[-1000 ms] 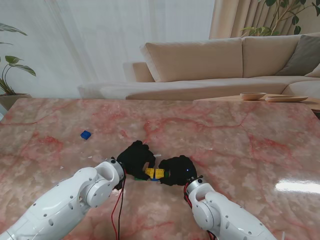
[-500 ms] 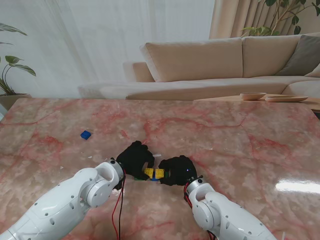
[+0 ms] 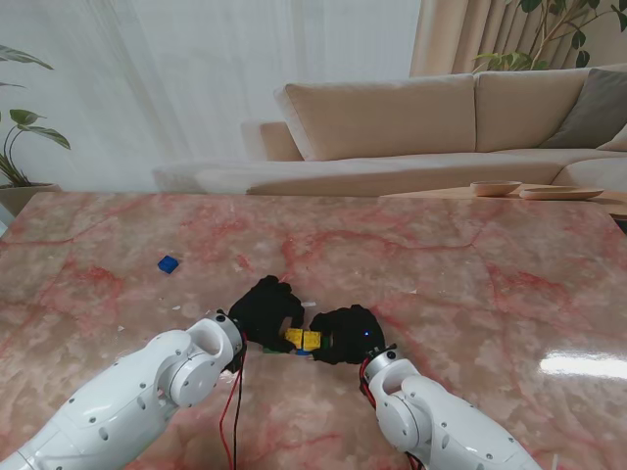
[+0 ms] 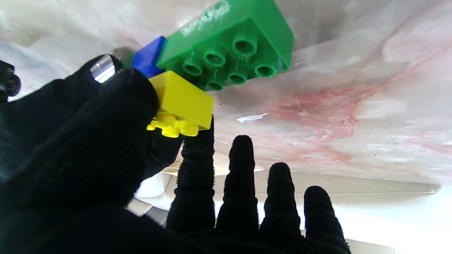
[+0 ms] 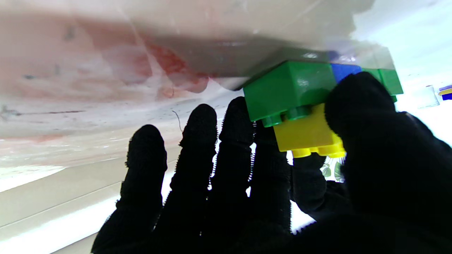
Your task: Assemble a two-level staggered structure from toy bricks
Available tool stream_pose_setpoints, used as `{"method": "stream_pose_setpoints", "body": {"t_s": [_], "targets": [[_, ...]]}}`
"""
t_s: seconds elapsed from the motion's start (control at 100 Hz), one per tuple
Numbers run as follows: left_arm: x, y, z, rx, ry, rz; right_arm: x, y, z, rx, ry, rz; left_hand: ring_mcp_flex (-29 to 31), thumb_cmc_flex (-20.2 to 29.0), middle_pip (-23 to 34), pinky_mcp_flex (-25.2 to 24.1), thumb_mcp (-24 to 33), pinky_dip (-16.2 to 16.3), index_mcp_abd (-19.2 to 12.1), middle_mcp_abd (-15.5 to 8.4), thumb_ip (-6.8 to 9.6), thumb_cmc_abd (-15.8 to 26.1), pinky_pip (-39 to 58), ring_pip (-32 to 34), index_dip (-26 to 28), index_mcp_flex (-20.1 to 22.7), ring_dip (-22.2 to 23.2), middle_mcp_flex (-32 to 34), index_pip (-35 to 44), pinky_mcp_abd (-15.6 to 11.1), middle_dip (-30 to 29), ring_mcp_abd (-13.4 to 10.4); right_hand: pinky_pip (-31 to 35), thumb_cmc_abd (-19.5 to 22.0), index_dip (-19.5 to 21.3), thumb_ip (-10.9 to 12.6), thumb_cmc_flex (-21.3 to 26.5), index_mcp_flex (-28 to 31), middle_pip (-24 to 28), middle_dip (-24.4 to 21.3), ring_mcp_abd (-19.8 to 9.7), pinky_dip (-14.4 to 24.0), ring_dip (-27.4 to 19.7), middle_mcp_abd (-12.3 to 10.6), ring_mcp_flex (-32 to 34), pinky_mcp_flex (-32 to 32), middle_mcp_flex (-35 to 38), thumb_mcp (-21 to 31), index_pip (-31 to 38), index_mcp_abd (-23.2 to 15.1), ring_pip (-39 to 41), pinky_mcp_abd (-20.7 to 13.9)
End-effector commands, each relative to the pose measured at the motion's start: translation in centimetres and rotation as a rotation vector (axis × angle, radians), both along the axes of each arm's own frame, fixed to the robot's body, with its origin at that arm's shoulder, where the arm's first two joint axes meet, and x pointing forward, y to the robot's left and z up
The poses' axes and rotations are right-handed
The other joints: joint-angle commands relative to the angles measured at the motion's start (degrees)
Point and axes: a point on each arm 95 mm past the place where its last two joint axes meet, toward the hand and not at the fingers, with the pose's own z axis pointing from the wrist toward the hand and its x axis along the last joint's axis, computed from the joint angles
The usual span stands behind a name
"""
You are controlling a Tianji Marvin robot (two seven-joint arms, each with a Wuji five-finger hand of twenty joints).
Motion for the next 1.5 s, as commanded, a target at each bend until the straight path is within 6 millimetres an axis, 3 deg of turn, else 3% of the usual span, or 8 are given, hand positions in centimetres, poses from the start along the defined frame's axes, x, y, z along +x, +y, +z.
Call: {"method": "stream_pose_setpoints", "body": {"t_s": [0.0,0.36,0.78,1.49], "targets": [[-0.16,-0.07,-0.35,-0.002,0.007,-0.001,-0.39,0.04,-0.68,-0.006,0.028,-0.002,1.6,1.4,-0.1,-0.8,1.8,0.8,-5.5,-0.8,0.86,4.1,-0.4,-1.8,3.0,3.9,-0.2,1.4,6.1,0.3,0.8,1.2,1.5,0.3,0.3,-1.4,3.3,1.9,0.4,0.9,-1.5,1.5,1.6,-1.4,1.2,-0.1,1.4,2.5,4.2,-5.8,1.2,-0.4],[-0.10,-0.08,-0.71,0.018,0.013,-0.019,-0.39,0.09,-0.68,-0.006,0.028,-0.008,1.7,1.4,0.0,-0.8,1.9,0.8,-5.7,-0.9,0.80,4.0,-0.5,-1.7,3.0,3.7,-0.2,1.4,6.0,0.3,0.8,1.2,1.6,0.5,0.3,-1.4,3.1,1.8,0.4,0.8,-1.5,1.6,1.6,-1.4,1.2,-0.1,1.3,2.5,4.2,-5.7,1.2,-0.4],[-0.13,-0.14,-0.84,0.022,0.018,-0.020,-0.28,0.09,-0.67,-0.003,0.028,-0.012,1.2,1.0,-0.1,-0.9,1.2,0.9,-5.9,-0.9,0.77,4.1,-0.7,-1.7,5.8,-1.3,-0.1,0.6,5.8,0.3,0.8,1.3,1.5,0.5,0.3,-1.4,3.1,1.8,0.4,0.7,-1.5,1.7,1.6,-1.4,1.1,-0.1,1.3,2.5,4.2,-5.7,1.2,-0.4],[0.08,-0.20,-0.93,0.020,0.017,-0.024,-0.04,0.15,-0.60,-0.002,0.027,-0.020,0.8,0.5,-0.2,-1.0,0.9,1.3,-5.4,-0.9,0.92,4.5,-1.1,-1.9,6.5,-2.5,-0.2,0.0,4.6,0.2,0.8,1.2,1.5,0.6,0.3,-1.4,3.1,1.7,0.5,0.7,-1.5,1.9,1.6,-1.4,1.1,-0.2,1.1,2.5,4.2,-5.7,1.3,-0.4]]}}
